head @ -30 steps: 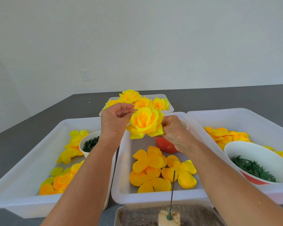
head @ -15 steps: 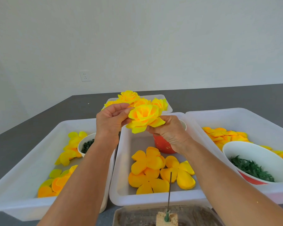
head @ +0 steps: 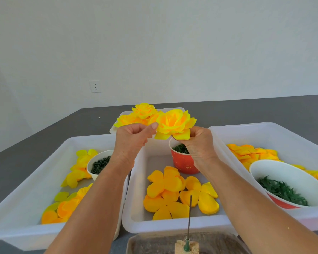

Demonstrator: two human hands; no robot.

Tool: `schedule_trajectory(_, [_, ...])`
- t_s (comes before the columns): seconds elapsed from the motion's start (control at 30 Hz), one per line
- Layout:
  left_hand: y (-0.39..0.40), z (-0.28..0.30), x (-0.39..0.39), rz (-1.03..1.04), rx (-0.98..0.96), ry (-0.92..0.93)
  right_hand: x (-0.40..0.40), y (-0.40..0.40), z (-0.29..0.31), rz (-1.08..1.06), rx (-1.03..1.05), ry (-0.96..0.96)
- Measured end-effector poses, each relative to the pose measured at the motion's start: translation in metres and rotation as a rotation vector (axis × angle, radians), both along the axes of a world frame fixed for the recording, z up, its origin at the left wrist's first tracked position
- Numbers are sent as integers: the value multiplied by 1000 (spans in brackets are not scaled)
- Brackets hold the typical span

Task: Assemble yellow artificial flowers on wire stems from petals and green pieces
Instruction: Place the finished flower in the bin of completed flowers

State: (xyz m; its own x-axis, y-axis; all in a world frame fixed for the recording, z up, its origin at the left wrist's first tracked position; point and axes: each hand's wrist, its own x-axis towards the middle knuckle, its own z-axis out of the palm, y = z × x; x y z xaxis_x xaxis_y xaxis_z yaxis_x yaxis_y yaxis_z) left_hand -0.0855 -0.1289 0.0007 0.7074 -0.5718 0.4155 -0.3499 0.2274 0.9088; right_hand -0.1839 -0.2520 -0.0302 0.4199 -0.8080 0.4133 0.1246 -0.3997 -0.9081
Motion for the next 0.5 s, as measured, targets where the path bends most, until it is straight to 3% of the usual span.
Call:
schedule_trajectory(0.13, [1, 0, 0, -22, 9, 0, 0, 0, -1, -53, -121, 56])
schedule_trajectory(0.3, [1, 0, 6, -19, 13, 105, 1, 1, -2, -46, -152, 73])
schedule_trajectory(0.5, [0, -1, 5, -45, 32, 71, 4, 2, -3, 9, -101, 83])
